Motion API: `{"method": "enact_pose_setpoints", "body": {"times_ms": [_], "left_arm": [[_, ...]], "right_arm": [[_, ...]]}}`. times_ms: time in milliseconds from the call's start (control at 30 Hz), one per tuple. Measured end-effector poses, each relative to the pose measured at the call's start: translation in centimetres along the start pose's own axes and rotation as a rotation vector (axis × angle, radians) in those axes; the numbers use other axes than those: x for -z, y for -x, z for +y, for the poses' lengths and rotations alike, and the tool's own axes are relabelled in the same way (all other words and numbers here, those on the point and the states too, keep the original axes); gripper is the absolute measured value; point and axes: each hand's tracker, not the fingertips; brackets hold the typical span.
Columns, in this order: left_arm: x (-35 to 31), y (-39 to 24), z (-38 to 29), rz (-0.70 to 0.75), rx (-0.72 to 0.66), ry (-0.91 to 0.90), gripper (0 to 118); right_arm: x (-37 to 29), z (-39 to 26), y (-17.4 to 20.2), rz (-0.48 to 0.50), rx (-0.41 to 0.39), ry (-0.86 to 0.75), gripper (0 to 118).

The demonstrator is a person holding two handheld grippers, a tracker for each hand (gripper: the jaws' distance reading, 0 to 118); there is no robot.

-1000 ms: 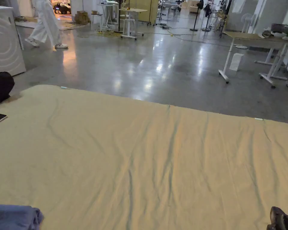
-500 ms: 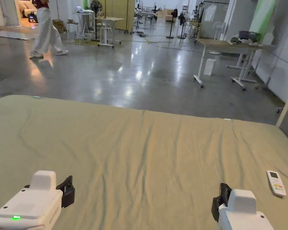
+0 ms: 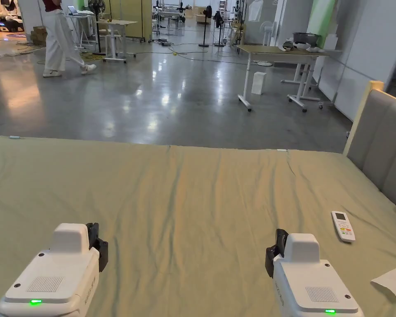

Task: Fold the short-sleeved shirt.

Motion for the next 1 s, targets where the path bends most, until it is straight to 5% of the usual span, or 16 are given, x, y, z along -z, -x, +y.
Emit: {"method": "enact_pose_setpoints", "body": {"times_ms": [900,1000], "left_arm": [[1.3,0.0,-0.8,-0.033,-0.02,0.023,5],[1.2,0.1,-0.6,-0.04,-0.025,0.011,12]], "right_arm": [[-0.6,0.6,0.2,0.028,0.024,-0.004,0],[-0.5,0.5,0.2,0.023,0.032,-0.012,5]]}}
